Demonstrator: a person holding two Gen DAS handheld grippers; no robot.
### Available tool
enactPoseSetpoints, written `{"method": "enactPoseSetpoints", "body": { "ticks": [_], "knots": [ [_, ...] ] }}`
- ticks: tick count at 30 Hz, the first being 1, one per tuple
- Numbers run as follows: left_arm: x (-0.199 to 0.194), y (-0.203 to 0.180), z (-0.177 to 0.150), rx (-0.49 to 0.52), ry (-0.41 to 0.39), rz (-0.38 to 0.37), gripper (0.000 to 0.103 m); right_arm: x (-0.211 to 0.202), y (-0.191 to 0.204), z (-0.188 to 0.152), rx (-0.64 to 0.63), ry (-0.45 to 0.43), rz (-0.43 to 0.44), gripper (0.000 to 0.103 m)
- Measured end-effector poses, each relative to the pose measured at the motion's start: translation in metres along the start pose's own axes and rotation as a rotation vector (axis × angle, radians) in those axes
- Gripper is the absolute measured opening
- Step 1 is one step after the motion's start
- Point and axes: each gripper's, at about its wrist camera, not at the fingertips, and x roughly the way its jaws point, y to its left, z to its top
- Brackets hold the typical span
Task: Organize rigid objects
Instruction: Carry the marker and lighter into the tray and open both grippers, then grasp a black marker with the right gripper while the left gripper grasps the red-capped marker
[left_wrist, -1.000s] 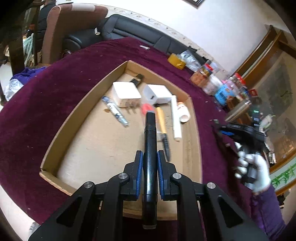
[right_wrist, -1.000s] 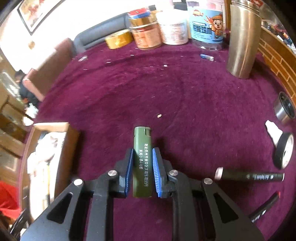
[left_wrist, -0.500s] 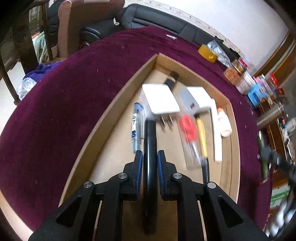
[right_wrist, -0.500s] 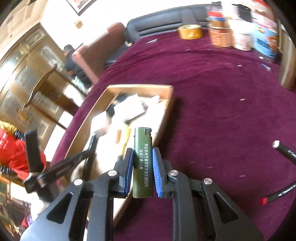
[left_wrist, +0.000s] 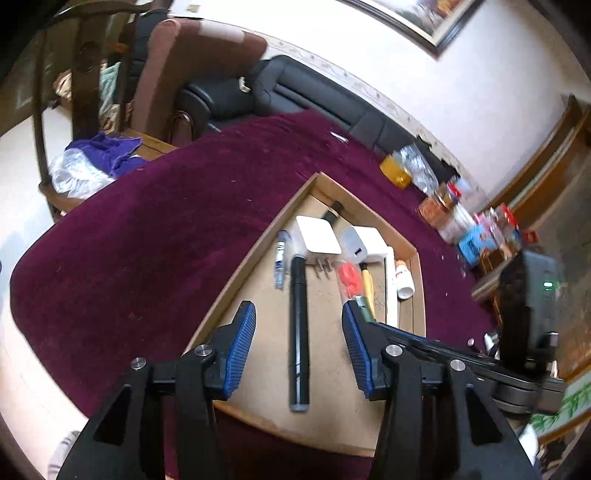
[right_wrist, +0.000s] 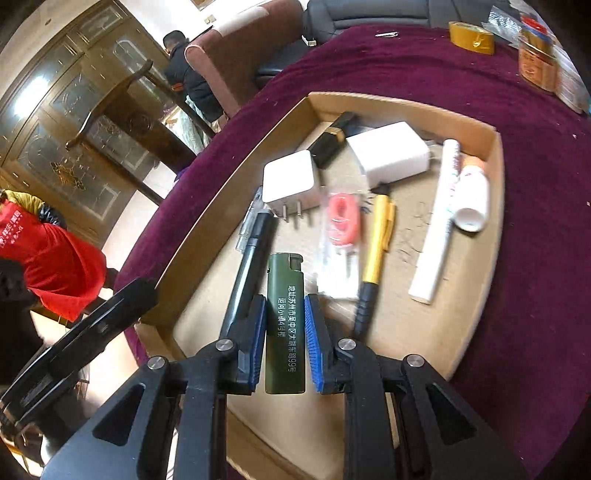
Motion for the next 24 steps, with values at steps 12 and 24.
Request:
{"method": "enactPoseSetpoints", "body": {
  "ticks": [12, 24],
  "knots": [
    [-0.01, -0.009, -0.006, -0.025, -0.014, -0.081, 0.044, -0.043, -0.016, 0.002, 0.014, -0.13, 0.008, 0.02],
    [0.003, -0.131, -0.074, 0.291, 0.095, -0.286, 0.052, -0.217, -0.218, -0.097, 0.291, -0.333, -0.507, 0.058]
  ]
}}
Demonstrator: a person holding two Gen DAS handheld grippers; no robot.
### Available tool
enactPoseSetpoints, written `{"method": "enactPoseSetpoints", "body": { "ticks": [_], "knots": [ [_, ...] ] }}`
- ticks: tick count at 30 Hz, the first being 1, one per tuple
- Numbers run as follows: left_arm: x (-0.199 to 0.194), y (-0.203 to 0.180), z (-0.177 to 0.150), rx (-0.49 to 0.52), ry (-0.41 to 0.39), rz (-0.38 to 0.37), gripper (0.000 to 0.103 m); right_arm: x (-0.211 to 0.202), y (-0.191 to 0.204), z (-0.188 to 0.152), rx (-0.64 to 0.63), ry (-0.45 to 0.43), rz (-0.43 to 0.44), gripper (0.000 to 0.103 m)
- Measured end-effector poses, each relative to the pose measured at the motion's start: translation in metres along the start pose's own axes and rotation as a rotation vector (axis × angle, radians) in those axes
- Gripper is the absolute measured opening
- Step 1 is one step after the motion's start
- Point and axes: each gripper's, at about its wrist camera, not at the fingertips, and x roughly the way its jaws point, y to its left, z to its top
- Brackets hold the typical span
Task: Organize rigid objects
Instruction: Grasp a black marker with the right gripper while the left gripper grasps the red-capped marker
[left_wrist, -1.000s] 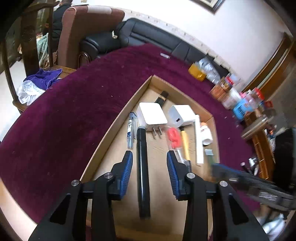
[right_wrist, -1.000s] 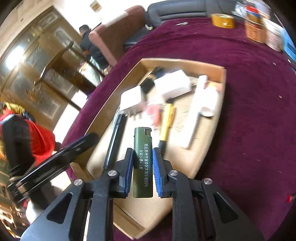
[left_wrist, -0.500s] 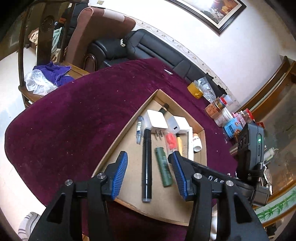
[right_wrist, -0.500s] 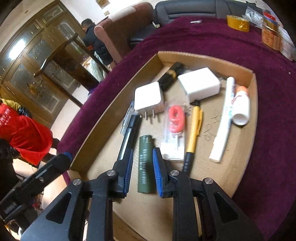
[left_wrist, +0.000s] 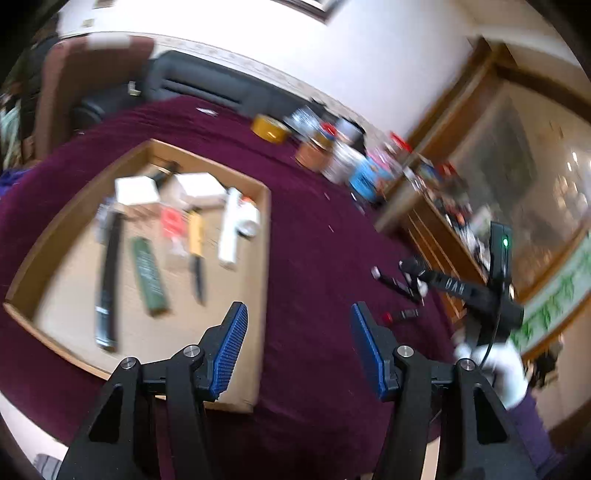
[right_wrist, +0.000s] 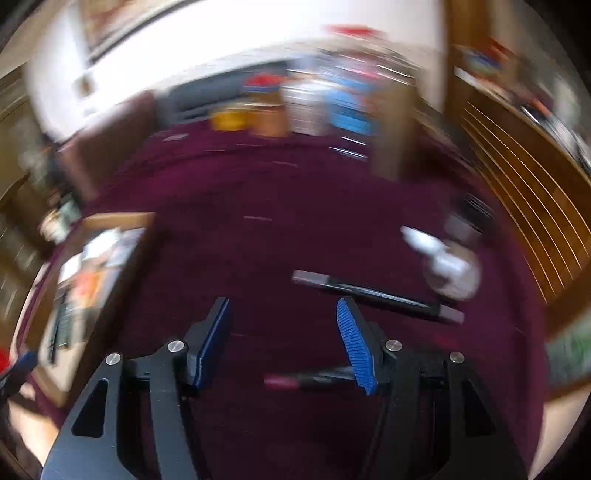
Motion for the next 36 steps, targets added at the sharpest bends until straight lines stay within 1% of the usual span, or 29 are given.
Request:
{"method": "enactPoseSetpoints", "body": {
  "ticks": [1, 2, 3, 5, 8, 11, 13, 14, 16, 17, 20, 22, 23, 25, 26, 28, 30, 34, 35, 36],
  "knots": [
    [0.005, -0.006, -0.003, 0.01, 0.016, -0.001, 0.052, 0.001, -0.021, 0.0, 0.039, 0.012, -0.028, 0.058],
    [0.01, -0.011, -0.006, 0.015, 0.032, -0.002, 0.052, 0.002, -0.051, 0.001, 0.106, 0.016, -0.069, 0.058],
    [0.014, -0.016, -0.009, 0.02, 0.046, -0.005, 0.052, 0.004, -0.069, 0.002, 0.15, 0.017, -0.086, 0.058],
    [0.02, -0.026, -0.015, 0.032, 0.07, -0.005, 0.052, 0.011, -0.108, -0.001, 0.248, 0.032, -0.088, 0.058],
    [0.022, -0.034, -0.019, 0.042, 0.088, -0.001, 0.052, 0.023, -0.126, -0.005, 0.308, 0.037, -0.055, 0.057],
    [0.025, -0.043, -0.024, 0.063, 0.1, 0.011, 0.052, 0.042, -0.119, -0.007, 0.313, 0.067, 0.007, 0.05],
    [0.027, -0.048, -0.026, 0.071, 0.11, 0.015, 0.052, 0.049, -0.088, -0.008, 0.245, 0.064, -0.002, 0.05],
    [0.028, -0.049, -0.028, 0.076, 0.114, 0.017, 0.052, 0.048, -0.083, -0.011, 0.231, 0.072, 0.008, 0.05],
    [0.028, -0.052, -0.03, 0.083, 0.119, 0.024, 0.052, 0.048, -0.052, -0.016, 0.197, 0.077, 0.072, 0.049],
    [0.029, -0.052, -0.031, 0.083, 0.122, 0.024, 0.052, 0.051, -0.044, -0.017, 0.19, 0.088, 0.108, 0.049],
    [0.032, -0.053, -0.033, 0.08, 0.137, 0.02, 0.052, 0.053, 0.004, -0.026, 0.106, 0.113, 0.203, 0.049],
    [0.033, -0.054, -0.034, 0.082, 0.145, 0.016, 0.052, 0.056, 0.019, -0.024, 0.091, 0.154, 0.319, 0.049],
    [0.033, -0.054, -0.034, 0.084, 0.147, 0.013, 0.052, 0.053, 0.023, -0.021, 0.094, 0.145, 0.337, 0.049],
    [0.032, -0.052, -0.035, 0.089, 0.145, 0.01, 0.052, 0.045, 0.024, -0.013, 0.074, 0.098, 0.293, 0.049],
    [0.031, -0.051, -0.035, 0.087, 0.145, 0.008, 0.052, 0.04, 0.025, -0.005, 0.049, 0.066, 0.236, 0.049],
    [0.032, -0.048, -0.035, 0.078, 0.149, 0.002, 0.052, 0.039, 0.025, 0.001, 0.026, 0.049, 0.178, 0.049],
    [0.034, -0.048, -0.035, 0.072, 0.154, -0.003, 0.052, 0.048, 0.031, 0.01, -0.016, 0.048, 0.112, 0.049],
    [0.033, -0.05, -0.038, 0.083, 0.162, -0.005, 0.052, 0.081, 0.046, 0.016, -0.109, 0.093, 0.006, 0.049],
    [0.033, -0.051, -0.038, 0.09, 0.164, -0.004, 0.052, 0.089, 0.044, 0.016, -0.115, 0.102, -0.007, 0.043],
    [0.033, -0.053, -0.039, 0.102, 0.165, 0.002, 0.052, 0.098, 0.046, 0.017, -0.119, 0.119, -0.017, 0.033]
  ]
}}
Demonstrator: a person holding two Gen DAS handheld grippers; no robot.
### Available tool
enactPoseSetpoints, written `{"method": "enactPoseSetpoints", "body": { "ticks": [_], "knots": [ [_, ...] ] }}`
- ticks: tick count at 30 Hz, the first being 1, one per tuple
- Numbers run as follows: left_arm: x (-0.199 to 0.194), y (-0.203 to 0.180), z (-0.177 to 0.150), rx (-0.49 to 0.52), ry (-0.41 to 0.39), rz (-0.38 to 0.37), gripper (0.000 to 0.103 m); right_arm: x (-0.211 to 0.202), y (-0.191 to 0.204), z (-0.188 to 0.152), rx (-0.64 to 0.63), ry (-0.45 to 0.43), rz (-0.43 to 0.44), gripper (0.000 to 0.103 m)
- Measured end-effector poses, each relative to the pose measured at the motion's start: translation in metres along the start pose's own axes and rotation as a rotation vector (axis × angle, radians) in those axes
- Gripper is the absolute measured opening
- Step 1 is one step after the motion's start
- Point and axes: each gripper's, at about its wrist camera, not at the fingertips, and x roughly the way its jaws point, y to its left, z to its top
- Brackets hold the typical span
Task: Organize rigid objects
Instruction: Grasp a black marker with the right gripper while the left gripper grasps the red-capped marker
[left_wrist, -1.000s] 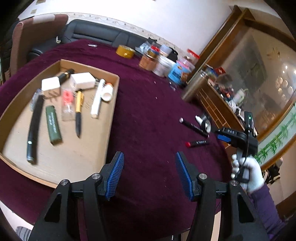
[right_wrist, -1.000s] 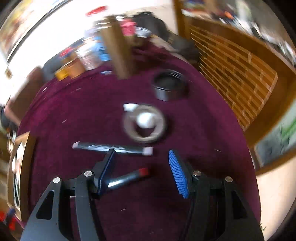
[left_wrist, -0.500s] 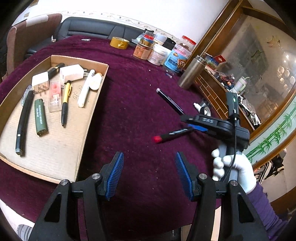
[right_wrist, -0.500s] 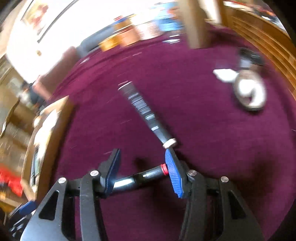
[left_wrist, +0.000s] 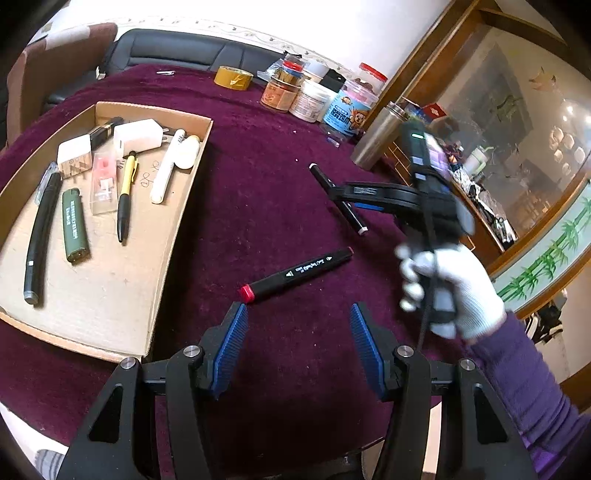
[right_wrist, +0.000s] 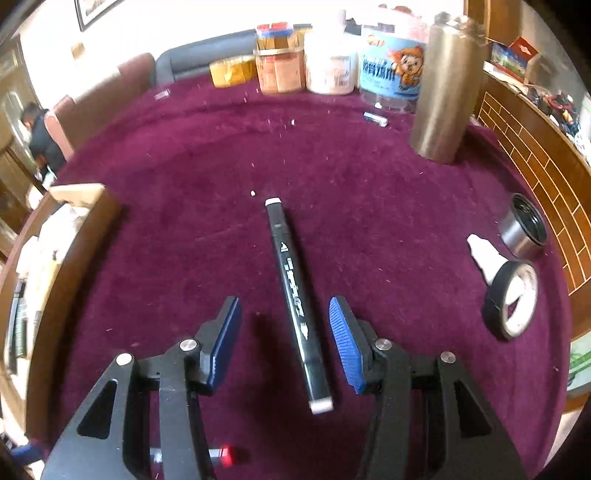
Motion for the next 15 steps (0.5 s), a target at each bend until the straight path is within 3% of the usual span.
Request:
{"method": "enactPoseSetpoints", "body": {
  "ticks": [1, 2, 9, 15],
  "knots": [
    [0.0, -0.001, 0.0, 0.008, 0.001, 0.006, 0.052, 0.004, -0.002, -0.001, 0.001, 0.009, -0.003, 0.015],
    [0.0, -0.003, 0.0, 0.02, 0.002, 0.013, 0.052, 0.003, -0.003, -0.001, 0.002, -0.001, -0.031, 0.012],
    [0.011, -0.01, 0.01, 0.106, 0.023, 0.057, 0.052, -0.024, -0.041, -0.037, 0.104, 0.041, 0.069, 0.012],
    [0.061, -0.038, 0.023, 0.278, 0.075, 0.17, 0.052, -0.055, -0.064, -0.084, 0.176, 0.05, 0.161, 0.013]
  ]
}}
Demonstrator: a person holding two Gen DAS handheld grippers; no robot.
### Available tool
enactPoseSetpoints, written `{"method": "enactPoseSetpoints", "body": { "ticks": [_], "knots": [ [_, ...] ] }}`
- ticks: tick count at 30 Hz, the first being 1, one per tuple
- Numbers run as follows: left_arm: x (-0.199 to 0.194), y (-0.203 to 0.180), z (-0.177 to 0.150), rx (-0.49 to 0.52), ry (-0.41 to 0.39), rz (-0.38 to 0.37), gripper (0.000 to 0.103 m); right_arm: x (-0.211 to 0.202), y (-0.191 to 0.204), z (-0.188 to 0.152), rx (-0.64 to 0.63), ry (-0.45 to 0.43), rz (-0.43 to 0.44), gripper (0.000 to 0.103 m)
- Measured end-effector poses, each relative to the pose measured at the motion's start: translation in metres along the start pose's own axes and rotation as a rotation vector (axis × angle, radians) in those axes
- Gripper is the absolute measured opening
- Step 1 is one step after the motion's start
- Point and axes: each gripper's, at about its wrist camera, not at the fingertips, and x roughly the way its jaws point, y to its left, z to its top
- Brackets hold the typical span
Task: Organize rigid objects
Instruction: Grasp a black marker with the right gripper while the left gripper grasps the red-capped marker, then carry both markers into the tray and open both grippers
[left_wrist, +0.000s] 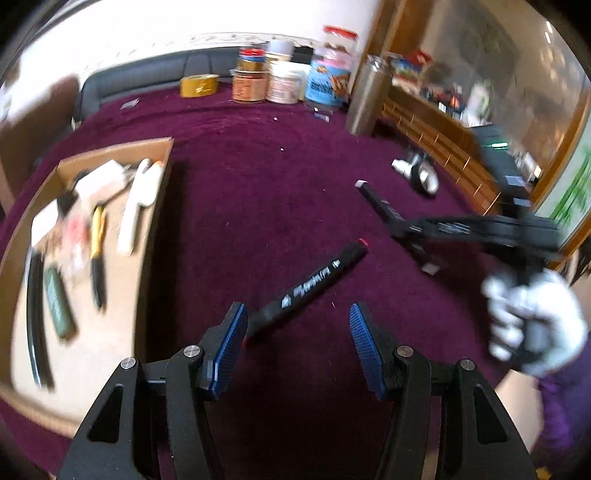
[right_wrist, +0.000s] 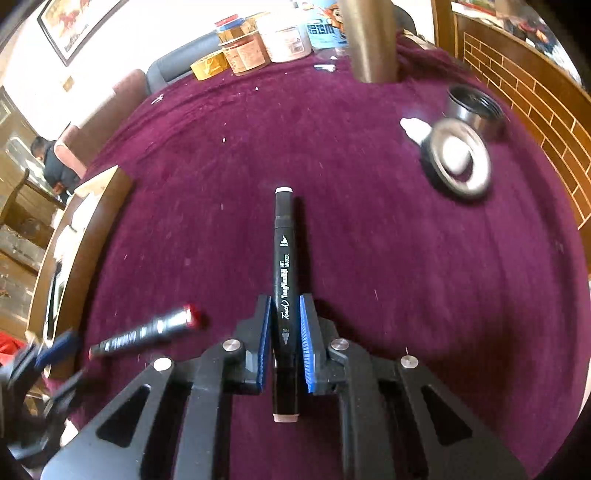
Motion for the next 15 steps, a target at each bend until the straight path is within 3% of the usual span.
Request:
{"method": "enactPoseSetpoints", "body": {
  "ticks": [3, 5, 6, 8, 11, 15],
  "knots": [
    [0.031, -0.011, 0.012, 0.09, 0.043, 0.09, 0.052, -0.005, 0.003, -0.008, -0.011, -0.002, -0.002, 0.013],
    [0.052, -0.014, 0.014, 0.116, 0.087, 0.107, 0.05, -0.004, 0.008, -0.009, -0.027, -0.009, -0.016, 0.013],
    [0.051, -0.014, 0.014, 0.114, 0.072, 0.102, 0.044, -0.004, 0.01, -0.011, -0.036, -0.015, -0.026, 0.013],
    [0.046, -0.015, 0.012, 0.099, 0.087, 0.067, 0.013, -0.005, 0.012, -0.012, -0.044, -0.025, -0.038, 0.013],
    [0.04, -0.012, 0.006, 0.049, 0.107, 0.01, 0.011, -0.003, 0.013, -0.012, -0.041, -0.034, -0.045, 0.014],
    [0.04, -0.012, 0.006, 0.032, 0.111, 0.009, 0.011, -0.001, 0.014, -0.01, -0.033, -0.038, -0.045, 0.015]
  ]
}}
